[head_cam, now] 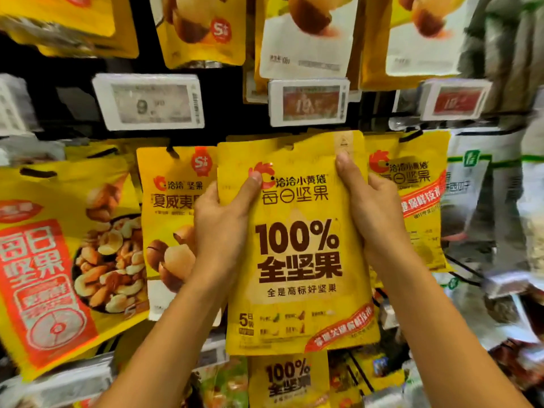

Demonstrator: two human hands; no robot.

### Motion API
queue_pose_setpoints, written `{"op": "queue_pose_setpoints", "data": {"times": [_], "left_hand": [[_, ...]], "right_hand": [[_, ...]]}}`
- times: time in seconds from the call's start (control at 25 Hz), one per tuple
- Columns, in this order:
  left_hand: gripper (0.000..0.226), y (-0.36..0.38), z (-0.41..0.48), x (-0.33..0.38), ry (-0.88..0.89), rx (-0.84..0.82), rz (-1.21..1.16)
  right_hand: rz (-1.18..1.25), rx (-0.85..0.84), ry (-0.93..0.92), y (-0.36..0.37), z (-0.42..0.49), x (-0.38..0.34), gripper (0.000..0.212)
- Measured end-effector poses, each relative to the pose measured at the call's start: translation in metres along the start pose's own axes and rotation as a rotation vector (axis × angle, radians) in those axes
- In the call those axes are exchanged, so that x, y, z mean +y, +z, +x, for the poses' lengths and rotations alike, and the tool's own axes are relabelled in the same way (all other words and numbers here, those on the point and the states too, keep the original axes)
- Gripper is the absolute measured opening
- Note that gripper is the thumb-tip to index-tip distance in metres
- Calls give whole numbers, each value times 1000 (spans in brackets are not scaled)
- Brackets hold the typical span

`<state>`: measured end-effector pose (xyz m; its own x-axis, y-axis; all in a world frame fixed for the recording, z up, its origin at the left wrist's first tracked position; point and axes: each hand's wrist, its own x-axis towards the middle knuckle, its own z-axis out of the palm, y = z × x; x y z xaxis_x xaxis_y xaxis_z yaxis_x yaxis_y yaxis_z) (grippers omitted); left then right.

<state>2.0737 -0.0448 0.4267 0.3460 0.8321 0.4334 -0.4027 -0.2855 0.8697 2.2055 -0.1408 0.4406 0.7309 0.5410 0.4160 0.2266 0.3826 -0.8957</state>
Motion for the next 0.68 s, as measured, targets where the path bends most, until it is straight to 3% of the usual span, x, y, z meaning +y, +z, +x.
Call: {"op": "queue_pose_setpoints", "data": {"times": [0.44, 0.56, 0.68], "left_hand": [[10, 21, 22, -12, -10, 118, 94], [25, 28, 27, -26, 116, 209, 323], [61, 32, 18, -46, 248, 240, 608]], "right_hand": [[-3, -54, 97, -5, 42, 17, 34], [-140, 75, -38, -1, 44, 27, 35], [-299, 198, -283, 6, 30, 49, 18]]}}
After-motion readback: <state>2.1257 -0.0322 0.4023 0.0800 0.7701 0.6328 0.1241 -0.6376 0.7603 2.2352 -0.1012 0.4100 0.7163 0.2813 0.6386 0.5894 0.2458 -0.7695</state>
